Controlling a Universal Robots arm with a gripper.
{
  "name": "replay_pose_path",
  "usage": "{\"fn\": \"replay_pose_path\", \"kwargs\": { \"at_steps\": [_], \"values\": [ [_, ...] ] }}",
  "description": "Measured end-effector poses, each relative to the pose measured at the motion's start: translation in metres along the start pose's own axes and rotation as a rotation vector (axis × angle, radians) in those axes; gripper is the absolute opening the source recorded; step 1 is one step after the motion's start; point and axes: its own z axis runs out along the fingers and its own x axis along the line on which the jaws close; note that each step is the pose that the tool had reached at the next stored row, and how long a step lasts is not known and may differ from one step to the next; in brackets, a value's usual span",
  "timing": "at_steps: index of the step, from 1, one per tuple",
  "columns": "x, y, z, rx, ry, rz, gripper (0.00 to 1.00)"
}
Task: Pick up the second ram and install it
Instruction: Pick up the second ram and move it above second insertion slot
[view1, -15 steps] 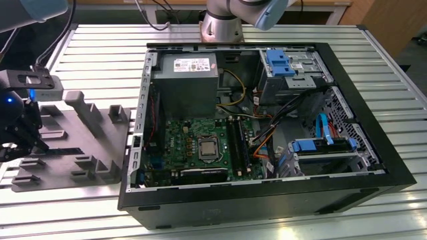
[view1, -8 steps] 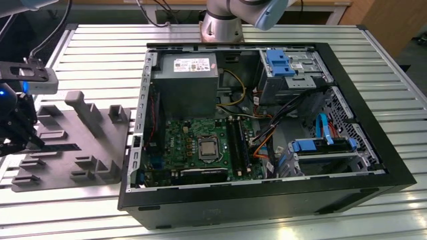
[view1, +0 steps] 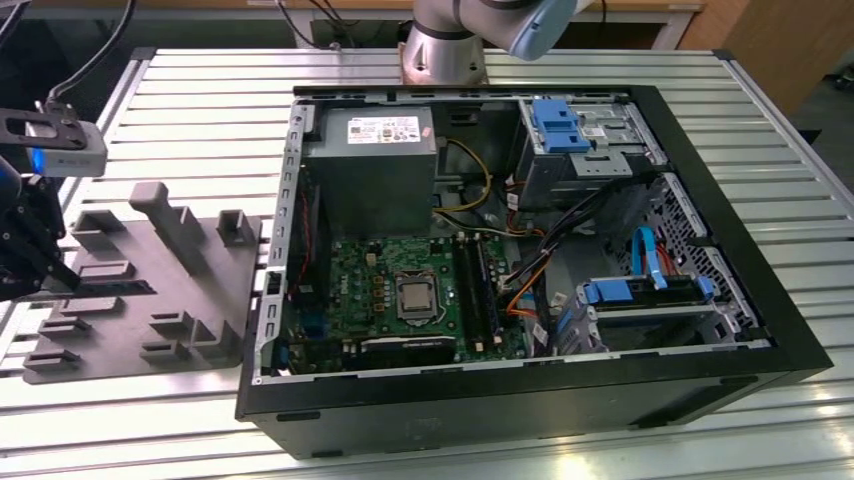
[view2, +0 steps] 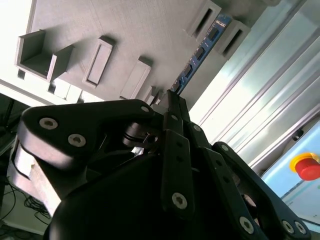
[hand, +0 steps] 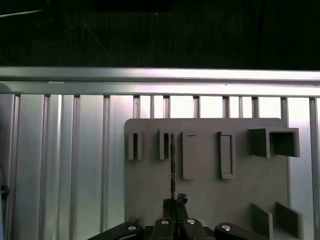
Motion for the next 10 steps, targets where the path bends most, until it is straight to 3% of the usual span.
{"fn": "replay_pose_path", "kwargs": {
  "at_steps": [10],
  "values": [
    [-0.0004,0.0017,-0.0167,0.0016,-0.0010,0.000,0.11]
  ]
}}
